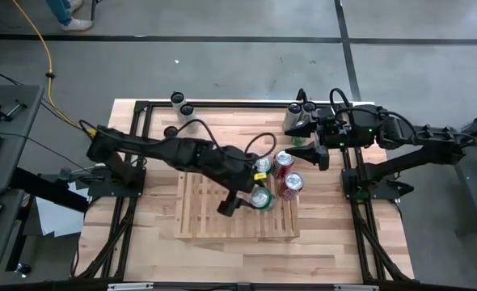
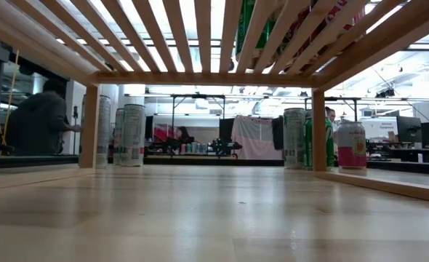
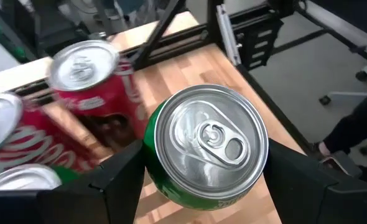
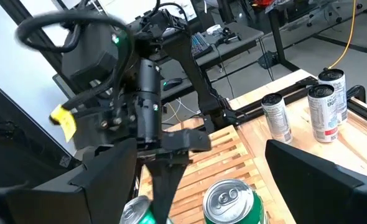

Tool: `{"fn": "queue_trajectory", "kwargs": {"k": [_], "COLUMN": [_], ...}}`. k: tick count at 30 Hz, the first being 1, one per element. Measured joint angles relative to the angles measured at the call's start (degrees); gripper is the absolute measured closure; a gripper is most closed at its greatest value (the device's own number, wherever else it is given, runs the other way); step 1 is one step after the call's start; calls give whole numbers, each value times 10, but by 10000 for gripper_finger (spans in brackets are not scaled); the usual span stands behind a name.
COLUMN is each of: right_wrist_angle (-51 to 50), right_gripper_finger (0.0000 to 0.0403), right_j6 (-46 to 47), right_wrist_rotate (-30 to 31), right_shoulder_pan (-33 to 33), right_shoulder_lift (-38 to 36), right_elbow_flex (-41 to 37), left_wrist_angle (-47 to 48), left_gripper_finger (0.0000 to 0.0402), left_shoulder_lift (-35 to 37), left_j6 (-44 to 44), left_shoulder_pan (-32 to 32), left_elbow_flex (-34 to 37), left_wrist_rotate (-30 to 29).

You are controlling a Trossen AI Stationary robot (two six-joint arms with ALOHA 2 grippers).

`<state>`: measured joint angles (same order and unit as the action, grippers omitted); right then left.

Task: Place canned beverage on shelf
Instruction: Put the left green soda can on the shelf aligned with the other green soda can

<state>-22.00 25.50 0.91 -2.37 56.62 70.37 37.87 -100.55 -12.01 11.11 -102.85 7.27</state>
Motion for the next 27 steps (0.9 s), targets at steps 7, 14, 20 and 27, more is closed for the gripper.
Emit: {"fn": "queue_trajectory", "kwargs": {"k": [7, 14, 20, 27], "right_wrist_angle": [0, 0, 0, 0], "right_gripper_finger": [62, 62, 62, 62], "right_j6": [0, 0, 0, 0], "right_wrist_rotate": [0, 0, 0, 0], "right_shoulder_pan": [0, 0, 0, 0], "right_shoulder_lift": [0, 0, 0, 0], "right_elbow_flex": [0, 0, 0, 0], "left_wrist_angle": [9, 10, 6, 1], "left_gripper_finger": [119, 86, 83, 81], "left_shoulder_lift": [-2, -2, 0, 0], "left_j6": [-2, -2, -2, -2], "left_shoulder_pan": [0, 0, 0, 0], "left_elbow_flex": [-2, -2, -3, -3], "left_wrist_rotate": [-6, -27, -28, -34]}}
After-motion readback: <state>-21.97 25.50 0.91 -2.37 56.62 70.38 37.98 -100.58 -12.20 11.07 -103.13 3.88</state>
